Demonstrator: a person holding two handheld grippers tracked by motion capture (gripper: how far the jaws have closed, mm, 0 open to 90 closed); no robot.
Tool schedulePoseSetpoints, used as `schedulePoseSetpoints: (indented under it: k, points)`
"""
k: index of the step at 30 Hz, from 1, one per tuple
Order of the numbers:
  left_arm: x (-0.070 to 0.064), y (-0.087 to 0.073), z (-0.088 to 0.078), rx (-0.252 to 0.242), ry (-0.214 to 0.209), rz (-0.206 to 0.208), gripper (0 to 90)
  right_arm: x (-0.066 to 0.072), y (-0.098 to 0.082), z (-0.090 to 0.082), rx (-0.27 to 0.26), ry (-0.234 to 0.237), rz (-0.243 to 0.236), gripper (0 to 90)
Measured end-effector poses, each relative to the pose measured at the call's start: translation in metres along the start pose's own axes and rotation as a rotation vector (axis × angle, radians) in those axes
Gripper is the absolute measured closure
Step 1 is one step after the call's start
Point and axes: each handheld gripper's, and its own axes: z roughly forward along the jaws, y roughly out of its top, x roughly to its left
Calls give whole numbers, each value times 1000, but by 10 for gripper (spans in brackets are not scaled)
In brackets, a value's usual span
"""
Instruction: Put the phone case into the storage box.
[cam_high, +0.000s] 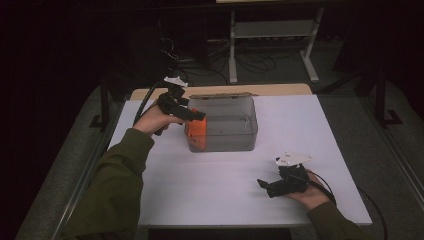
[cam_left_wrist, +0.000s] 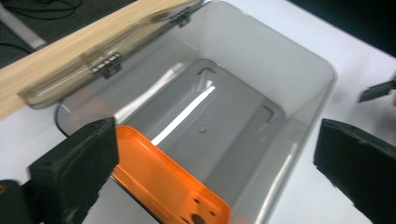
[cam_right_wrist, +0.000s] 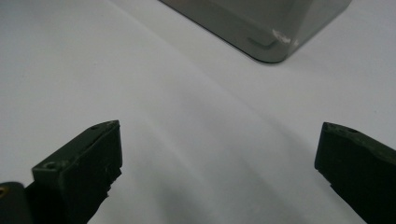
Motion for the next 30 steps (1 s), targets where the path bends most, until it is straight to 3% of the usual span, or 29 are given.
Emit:
schedulePoseSetpoints:
  k: [8, 30]
  points:
    - [-13, -19, -5, 0, -5, 43, 0, 1, -1, 0, 2, -3, -9, 3]
    - [-33, -71, -19, -40, 30, 92, 0, 2, -1, 0, 7, -10, -13, 3]
